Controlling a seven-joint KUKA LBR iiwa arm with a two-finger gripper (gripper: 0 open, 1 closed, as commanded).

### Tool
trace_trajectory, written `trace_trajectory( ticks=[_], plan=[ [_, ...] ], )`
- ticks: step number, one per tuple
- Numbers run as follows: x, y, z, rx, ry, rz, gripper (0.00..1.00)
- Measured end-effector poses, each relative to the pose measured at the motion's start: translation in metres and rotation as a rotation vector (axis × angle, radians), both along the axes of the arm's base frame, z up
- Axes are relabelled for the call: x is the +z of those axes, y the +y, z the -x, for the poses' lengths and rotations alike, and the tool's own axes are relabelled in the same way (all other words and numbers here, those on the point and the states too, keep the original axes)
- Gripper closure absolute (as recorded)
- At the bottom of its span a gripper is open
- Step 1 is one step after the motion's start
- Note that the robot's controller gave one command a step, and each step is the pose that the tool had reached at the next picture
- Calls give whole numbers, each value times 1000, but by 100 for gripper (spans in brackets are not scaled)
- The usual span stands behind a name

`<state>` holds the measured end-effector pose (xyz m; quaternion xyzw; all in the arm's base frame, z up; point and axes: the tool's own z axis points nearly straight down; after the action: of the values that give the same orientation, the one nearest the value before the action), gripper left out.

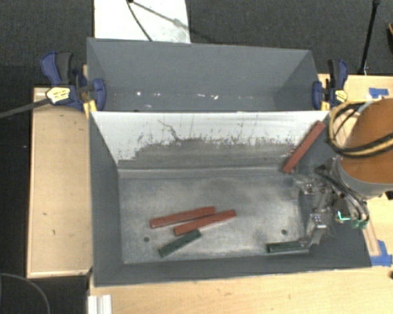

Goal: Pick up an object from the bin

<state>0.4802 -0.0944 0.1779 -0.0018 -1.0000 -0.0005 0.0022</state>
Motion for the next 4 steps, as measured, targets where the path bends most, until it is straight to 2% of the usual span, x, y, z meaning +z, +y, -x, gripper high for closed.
trace_trajectory(
  ticks=[1,2,3,4],
  plan=[
    [-106,4,-1,339,-16,2,0],
    [-76,-2,-1,307,-10,2,0],
    [-78,3,3,326,-5,0,0],
    [-106,-7,0,314,-14,2,0]
  ],
)
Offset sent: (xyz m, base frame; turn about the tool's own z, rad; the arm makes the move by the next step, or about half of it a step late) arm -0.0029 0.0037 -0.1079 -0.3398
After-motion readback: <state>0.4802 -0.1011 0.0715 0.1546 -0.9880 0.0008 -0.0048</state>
